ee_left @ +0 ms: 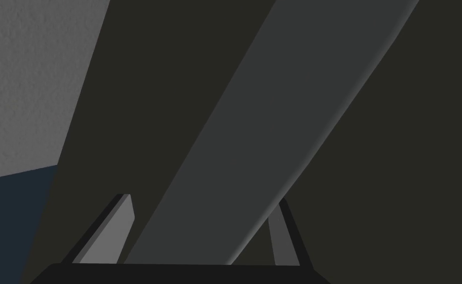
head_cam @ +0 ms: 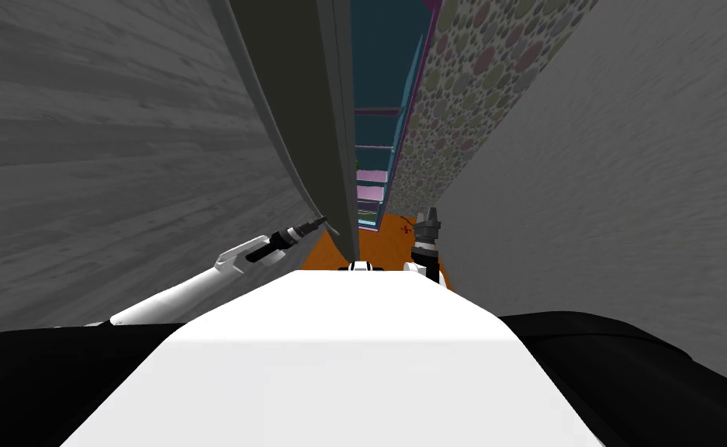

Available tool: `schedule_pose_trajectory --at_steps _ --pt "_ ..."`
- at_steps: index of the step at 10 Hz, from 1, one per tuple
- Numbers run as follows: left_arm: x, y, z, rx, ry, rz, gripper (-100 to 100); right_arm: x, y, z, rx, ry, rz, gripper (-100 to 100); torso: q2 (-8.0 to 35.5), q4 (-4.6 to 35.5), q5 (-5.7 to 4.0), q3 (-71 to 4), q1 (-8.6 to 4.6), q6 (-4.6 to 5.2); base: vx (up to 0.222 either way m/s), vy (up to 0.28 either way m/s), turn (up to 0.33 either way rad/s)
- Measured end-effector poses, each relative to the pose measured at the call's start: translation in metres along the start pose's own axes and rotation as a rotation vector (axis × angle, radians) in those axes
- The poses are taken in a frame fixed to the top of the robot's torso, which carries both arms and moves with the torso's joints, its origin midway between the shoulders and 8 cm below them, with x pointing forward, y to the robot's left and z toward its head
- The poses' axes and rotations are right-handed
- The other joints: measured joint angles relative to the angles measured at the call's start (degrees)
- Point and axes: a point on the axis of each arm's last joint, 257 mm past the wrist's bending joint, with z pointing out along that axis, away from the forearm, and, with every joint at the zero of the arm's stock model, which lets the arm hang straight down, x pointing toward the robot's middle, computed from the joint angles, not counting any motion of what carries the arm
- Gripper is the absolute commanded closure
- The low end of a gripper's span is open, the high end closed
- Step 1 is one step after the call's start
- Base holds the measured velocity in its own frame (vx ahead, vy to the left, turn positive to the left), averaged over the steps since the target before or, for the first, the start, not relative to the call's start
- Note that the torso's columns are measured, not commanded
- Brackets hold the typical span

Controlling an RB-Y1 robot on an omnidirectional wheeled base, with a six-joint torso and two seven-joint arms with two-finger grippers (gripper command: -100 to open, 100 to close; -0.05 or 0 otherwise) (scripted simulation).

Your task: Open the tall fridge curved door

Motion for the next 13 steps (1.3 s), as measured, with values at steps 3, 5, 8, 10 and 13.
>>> schedule_pose_trajectory --at_steps 3,5,8,10,13 --pt "0.006 -0.032 0.002 0.065 0.026 0.000 100 0.000 0.000 0.000 0.000 0.000 0.000 0 0.99 -0.01 0.01 0.70 -0.45 -0.01 -0.094 0.213 -0.012" --pt "0.006 -0.032 0.001 0.069 0.033 0.014 100 0.000 0.000 0.000 0.000 0.000 0.000 0 1.04 -0.08 0.04 0.77 -0.38 -0.05 -0.067 0.135 -0.057" --pt "0.008 -0.046 0.002 0.106 0.049 0.039 100 0.000 0.000 0.000 0.000 0.000 0.000 0 1.51 -0.25 0.12 1.15 -0.73 -0.03 -0.073 0.150 -0.035" --pt "0.007 -0.049 0.001 0.116 0.050 0.041 100 0.000 0.000 0.000 0.000 0.000 0.001 0 1.63 -0.23 0.06 1.26 -0.87 -0.21 -0.005 0.010 -0.003" --pt "0.008 -0.049 -0.001 0.114 0.046 0.047 100 0.000 0.000 0.000 0.000 0.000 0.001 0 1.74 -0.32 0.19 1.35 -0.70 -0.08 0.007 -0.015 0.003"
